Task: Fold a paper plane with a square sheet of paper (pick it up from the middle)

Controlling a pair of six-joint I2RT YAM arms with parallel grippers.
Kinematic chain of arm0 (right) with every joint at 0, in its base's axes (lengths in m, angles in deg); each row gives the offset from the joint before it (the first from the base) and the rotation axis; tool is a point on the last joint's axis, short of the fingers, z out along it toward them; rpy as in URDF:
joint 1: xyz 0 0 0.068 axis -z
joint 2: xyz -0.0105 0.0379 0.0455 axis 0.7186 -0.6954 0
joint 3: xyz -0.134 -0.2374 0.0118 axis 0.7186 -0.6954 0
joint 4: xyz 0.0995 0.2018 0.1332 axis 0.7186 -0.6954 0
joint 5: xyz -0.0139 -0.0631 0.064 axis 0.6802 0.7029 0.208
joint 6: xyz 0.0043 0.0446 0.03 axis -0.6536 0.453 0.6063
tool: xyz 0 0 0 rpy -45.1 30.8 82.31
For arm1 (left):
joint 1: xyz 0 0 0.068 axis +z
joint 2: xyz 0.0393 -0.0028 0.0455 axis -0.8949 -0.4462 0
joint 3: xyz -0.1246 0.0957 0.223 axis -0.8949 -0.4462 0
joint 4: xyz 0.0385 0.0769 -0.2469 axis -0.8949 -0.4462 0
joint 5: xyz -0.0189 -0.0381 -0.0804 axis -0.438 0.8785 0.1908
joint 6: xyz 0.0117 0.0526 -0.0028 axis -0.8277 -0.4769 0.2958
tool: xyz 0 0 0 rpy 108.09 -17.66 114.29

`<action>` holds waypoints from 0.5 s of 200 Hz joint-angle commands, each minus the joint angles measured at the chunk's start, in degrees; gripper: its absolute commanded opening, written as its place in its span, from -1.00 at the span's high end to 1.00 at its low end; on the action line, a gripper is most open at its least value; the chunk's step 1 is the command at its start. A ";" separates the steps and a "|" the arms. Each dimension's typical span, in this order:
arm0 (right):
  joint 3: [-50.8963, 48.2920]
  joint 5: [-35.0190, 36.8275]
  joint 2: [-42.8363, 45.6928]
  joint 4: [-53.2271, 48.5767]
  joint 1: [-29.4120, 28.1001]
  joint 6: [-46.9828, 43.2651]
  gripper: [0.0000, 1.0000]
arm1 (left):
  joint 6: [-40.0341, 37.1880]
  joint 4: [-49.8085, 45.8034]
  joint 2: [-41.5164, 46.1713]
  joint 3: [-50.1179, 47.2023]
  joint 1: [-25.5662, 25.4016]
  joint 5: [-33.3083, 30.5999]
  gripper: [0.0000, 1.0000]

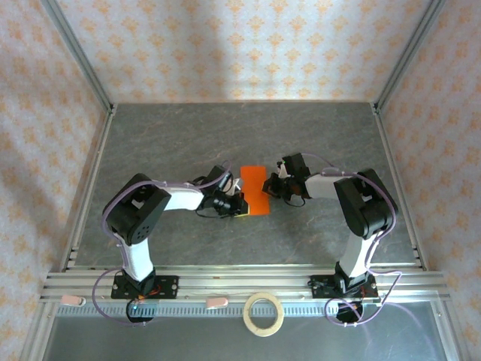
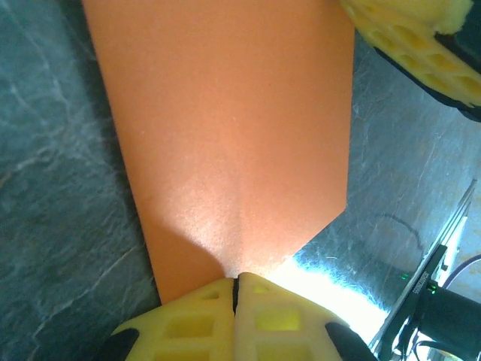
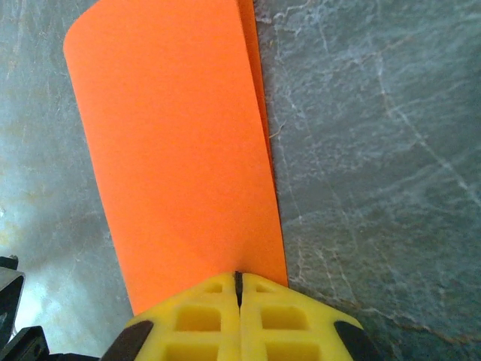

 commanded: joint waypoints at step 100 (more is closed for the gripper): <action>-4.75 10.06 -3.54 -12.14 0.44 -0.85 1.00 | 0.23 -5.87 7.41 3.37 0.17 -2.24 1.00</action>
